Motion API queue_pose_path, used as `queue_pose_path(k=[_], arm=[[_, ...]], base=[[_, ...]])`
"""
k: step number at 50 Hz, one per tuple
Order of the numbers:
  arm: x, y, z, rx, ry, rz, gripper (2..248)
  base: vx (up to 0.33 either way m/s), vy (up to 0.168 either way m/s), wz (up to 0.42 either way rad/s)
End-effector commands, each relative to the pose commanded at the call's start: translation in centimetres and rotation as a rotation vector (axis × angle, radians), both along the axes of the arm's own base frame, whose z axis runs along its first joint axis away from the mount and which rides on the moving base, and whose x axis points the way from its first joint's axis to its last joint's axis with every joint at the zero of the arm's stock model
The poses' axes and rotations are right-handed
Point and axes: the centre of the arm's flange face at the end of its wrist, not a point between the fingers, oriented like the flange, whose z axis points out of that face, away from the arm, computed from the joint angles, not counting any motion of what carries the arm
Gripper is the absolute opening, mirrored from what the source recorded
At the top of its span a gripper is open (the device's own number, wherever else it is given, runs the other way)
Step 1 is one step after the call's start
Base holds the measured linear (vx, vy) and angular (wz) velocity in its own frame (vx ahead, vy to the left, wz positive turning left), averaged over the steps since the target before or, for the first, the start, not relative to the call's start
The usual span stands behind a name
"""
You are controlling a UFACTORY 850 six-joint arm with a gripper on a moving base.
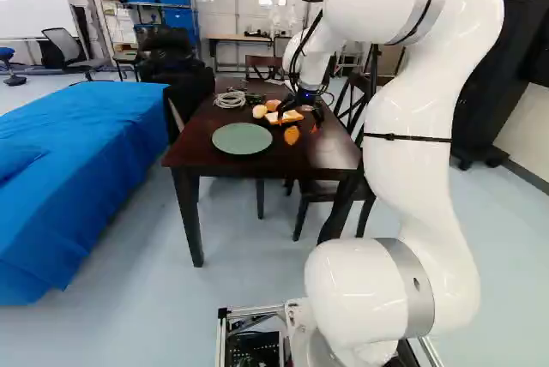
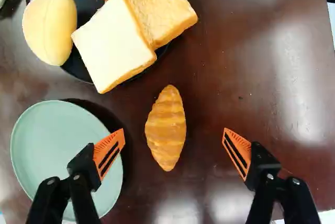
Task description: Move the croissant to the empty plate
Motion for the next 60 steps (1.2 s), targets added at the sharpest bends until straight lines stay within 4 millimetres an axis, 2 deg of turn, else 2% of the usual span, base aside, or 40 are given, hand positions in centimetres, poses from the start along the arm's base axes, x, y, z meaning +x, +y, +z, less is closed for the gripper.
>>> queue_pose_path(k=[18, 36, 60], arm=[[0.6, 0.5, -0.2, 0.005, 0.038, 0.011, 247], [1.5, 1.1, -2.5, 0.006, 0.068, 0.021, 247], [1.5, 1.1, -2.5, 0.006, 0.068, 0.021, 247]], base=[[0.000, 0.000, 0.000], [0.000, 0.000, 0.000], [0.000, 0.000, 0.000]])
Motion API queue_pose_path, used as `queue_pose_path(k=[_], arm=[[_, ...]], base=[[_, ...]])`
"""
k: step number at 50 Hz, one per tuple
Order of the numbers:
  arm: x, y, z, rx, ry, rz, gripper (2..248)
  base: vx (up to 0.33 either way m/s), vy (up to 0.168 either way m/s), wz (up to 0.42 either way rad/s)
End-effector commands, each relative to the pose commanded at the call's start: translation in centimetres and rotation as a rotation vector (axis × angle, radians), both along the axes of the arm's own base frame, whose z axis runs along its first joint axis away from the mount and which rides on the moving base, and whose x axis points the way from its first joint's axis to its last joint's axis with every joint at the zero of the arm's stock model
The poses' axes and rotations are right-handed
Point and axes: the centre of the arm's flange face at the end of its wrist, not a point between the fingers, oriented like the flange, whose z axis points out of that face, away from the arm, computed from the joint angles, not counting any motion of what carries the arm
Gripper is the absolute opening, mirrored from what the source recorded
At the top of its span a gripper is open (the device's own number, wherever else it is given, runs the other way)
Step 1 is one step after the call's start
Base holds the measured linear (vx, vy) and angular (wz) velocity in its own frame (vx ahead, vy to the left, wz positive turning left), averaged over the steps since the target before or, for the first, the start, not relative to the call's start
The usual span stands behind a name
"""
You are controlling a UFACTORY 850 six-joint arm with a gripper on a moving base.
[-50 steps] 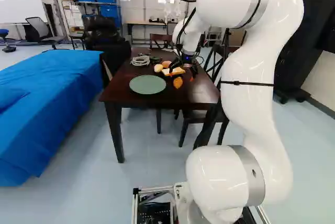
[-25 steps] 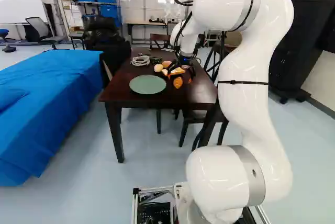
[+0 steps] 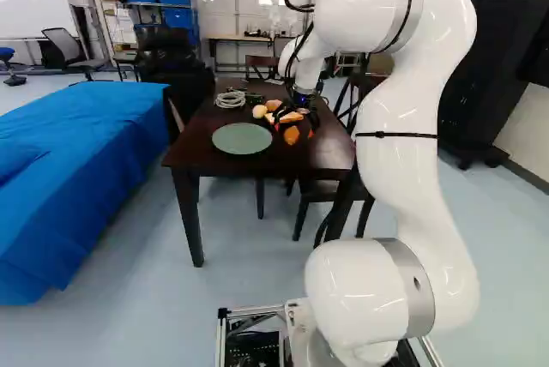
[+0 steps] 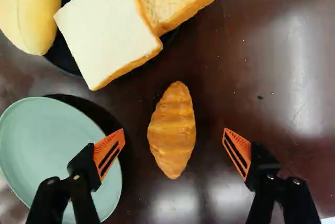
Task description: Move the croissant to the empty plate
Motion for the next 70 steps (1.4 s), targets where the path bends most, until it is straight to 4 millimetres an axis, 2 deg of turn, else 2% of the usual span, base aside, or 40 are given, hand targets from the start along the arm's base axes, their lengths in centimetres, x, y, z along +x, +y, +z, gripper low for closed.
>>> queue_pose_path(k=[13, 14, 18, 19, 23, 24, 29, 30, 34, 35, 39, 40, 44, 45, 50, 51, 55, 56, 60, 61, 70], arm=[[0.00, 0.00, 0.00, 0.000, 0.000, 0.000, 247], [0.00, 0.00, 0.00, 0.000, 0.000, 0.000, 235], [0.00, 0.00, 0.00, 0.000, 0.000, 0.000, 235], [0.00, 0.00, 0.00, 0.000, 0.000, 0.000, 222], [0.01, 0.00, 0.00, 0.000, -0.002, 0.000, 222], [0.02, 0.00, 0.00, 0.000, -0.003, 0.000, 210], [0.10, -0.01, 0.02, -0.001, -0.011, -0.001, 210], [0.11, -0.01, 0.02, -0.001, -0.013, -0.001, 198], [0.20, -0.02, 0.04, -0.002, -0.022, -0.001, 198], [0.22, -0.02, 0.05, -0.003, -0.025, -0.001, 186], [0.31, -0.03, 0.07, -0.004, -0.035, -0.002, 186], [0.32, -0.04, 0.07, -0.004, -0.037, -0.002, 174], [0.36, -0.04, 0.08, -0.004, -0.040, -0.002, 174], [0.36, -0.04, 0.08, -0.004, -0.040, -0.002, 162], [0.36, -0.04, 0.08, -0.004, -0.040, -0.002, 162], [0.36, -0.04, 0.08, -0.004, -0.040, -0.002, 150], [0.36, -0.04, 0.08, -0.004, -0.040, -0.002, 150], [0.36, -0.04, 0.08, -0.004, -0.040, -0.002, 138], [0.36, -0.04, 0.08, -0.004, -0.040, -0.002, 138], [0.36, -0.04, 0.08, -0.004, -0.040, -0.002, 125], [0.36, -0.04, 0.08, -0.004, -0.040, -0.002, 114]], base=[[0.000, 0.000, 0.000], [0.000, 0.000, 0.000], [0.000, 0.000, 0.000], [0.000, 0.000, 0.000], [0.000, 0.000, 0.000], [0.000, 0.000, 0.000], [0.000, 0.000, 0.000], [0.000, 0.000, 0.000], [0.000, 0.000, 0.000], [0.000, 0.000, 0.000], [0.000, 0.000, 0.000], [0.000, 0.000, 0.000], [0.000, 0.000, 0.000], [0.000, 0.000, 0.000], [0.000, 0.000, 0.000], [0.000, 0.000, 0.000], [0.000, 0.000, 0.000], [0.000, 0.000, 0.000], [0.000, 0.000, 0.000], [0.000, 0.000, 0.000], [0.000, 0.000, 0.000]])
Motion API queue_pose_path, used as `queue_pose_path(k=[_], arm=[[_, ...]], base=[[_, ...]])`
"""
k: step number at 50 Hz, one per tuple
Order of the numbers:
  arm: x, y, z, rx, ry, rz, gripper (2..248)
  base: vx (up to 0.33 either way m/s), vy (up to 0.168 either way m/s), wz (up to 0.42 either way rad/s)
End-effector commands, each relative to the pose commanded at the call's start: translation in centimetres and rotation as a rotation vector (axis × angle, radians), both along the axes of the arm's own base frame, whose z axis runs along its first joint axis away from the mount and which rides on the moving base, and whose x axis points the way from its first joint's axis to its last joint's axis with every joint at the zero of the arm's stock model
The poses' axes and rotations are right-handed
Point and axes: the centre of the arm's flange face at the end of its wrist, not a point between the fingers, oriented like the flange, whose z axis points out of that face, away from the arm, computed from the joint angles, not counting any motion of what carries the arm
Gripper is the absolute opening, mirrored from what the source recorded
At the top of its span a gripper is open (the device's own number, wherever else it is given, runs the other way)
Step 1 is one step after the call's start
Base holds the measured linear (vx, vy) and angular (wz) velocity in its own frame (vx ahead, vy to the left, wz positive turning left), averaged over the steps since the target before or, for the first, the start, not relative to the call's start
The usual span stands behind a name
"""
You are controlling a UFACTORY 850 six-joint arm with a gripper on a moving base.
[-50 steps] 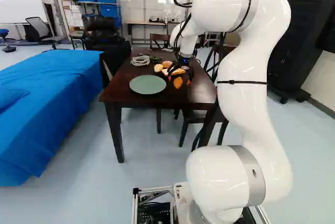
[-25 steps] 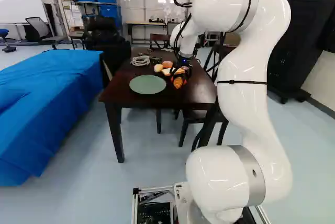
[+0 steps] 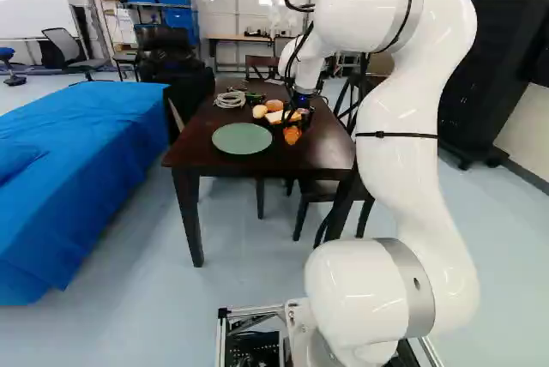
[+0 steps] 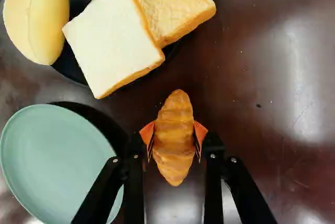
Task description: Move the croissant to the empty plate
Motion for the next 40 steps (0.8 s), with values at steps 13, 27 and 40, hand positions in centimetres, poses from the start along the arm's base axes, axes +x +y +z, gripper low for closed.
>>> queue_pose_path(k=[13, 27, 40], arm=[[0.00, 0.00, 0.00, 0.000, 0.000, 0.000, 103], [0.00, 0.00, 0.00, 0.000, 0.000, 0.000, 103], [0.00, 0.00, 0.00, 0.000, 0.000, 0.000, 103]], base=[[0.000, 0.000, 0.000], [0.000, 0.000, 0.000], [0.000, 0.000, 0.000]])
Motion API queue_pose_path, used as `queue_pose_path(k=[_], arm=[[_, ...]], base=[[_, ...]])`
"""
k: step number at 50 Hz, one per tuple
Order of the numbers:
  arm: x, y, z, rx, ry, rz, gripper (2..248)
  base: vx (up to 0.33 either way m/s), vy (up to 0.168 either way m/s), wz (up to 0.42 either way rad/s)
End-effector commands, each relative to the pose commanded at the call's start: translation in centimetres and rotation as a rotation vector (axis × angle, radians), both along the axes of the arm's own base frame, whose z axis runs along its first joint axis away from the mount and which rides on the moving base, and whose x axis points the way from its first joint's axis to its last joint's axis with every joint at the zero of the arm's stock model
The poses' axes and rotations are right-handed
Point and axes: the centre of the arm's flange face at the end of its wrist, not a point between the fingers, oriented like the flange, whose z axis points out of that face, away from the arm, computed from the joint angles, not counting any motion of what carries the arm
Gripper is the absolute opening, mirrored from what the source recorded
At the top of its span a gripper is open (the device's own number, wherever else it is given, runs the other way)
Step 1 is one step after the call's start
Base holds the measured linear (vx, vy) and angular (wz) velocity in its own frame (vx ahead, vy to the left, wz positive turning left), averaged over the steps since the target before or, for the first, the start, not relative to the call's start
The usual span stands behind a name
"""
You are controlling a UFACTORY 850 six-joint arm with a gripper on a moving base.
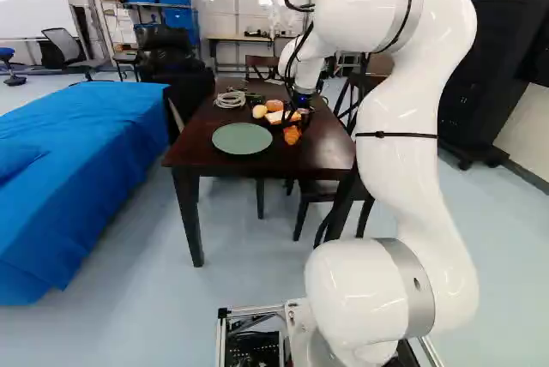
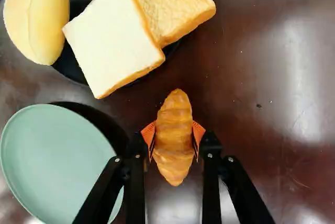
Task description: Move the croissant to the empty plate
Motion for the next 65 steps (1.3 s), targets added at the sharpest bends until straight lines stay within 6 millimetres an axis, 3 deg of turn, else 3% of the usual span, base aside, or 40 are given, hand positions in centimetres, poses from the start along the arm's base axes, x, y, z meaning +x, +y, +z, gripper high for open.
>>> queue_pose_path(k=[12, 33, 65], arm=[[-0.1, 0.0, 0.2, 0.000, -0.003, 0.000, 103], [-1.1, 0.2, 3.0, -0.001, -0.030, 0.003, 103], [-3.2, 3.6, 7.5, 0.003, -0.026, 0.059, 103]], base=[[0.000, 0.000, 0.000], [0.000, 0.000, 0.000], [0.000, 0.000, 0.000]])
